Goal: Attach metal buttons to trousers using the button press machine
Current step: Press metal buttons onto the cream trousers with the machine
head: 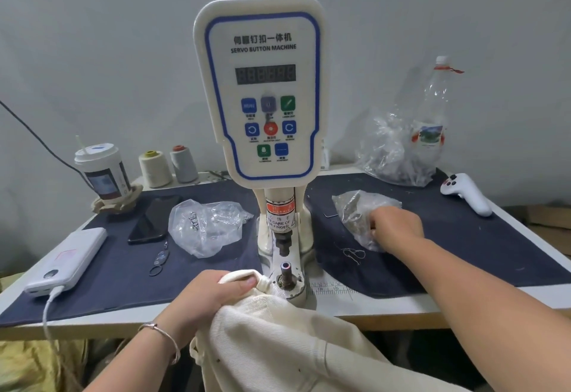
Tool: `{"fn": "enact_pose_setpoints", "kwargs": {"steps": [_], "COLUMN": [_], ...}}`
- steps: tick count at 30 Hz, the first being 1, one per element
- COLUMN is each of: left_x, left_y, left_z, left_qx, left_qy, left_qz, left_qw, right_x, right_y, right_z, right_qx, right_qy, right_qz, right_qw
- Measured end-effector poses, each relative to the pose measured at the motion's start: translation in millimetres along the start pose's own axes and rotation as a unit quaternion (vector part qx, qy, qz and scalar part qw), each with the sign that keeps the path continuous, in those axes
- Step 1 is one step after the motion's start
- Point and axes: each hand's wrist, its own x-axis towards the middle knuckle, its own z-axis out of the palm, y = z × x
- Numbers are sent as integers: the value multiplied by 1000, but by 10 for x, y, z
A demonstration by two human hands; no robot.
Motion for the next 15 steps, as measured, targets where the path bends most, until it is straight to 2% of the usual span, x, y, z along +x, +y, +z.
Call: {"fn": "enact_pose_setpoints", "kwargs": {"steps": [2, 3, 5, 6, 7, 11, 13, 15], "left_x": [-4, -3, 0, 2, 4, 7, 14, 19], "left_y": [-6, -3, 1, 0, 1, 12, 14, 11], "left_z": [4, 7, 11, 10, 10, 9, 9, 10], "left_qx": [-4, -7, -15, -18, -21, -28, -25, -24], "left_qy": [-2, -3, -7, -9, -13, -19, -17, -16], "left_qz": [1, 0, 1, 2, 2, 0, 1, 0], "left_qw": [1000, 1000, 1000, 1000, 1000, 999, 1000, 1000], "right_x": [17, 54, 156, 179, 174, 128, 106, 177], "right_y": [-6, -15, -39, -48, -62, -84, -73, -117], "right_z": [6, -7, -57, -58, -27, 67, 68, 44], "right_qx": [-2, 3, 38, 41, 50, -16, -13, 15], "right_qy": [20, -4, -121, -163, -168, -6, -16, -62], "right_qz": [3, 29, 128, 146, 153, 29, 19, 55], "right_qw": [1000, 1000, 984, 975, 973, 999, 1000, 996]}}
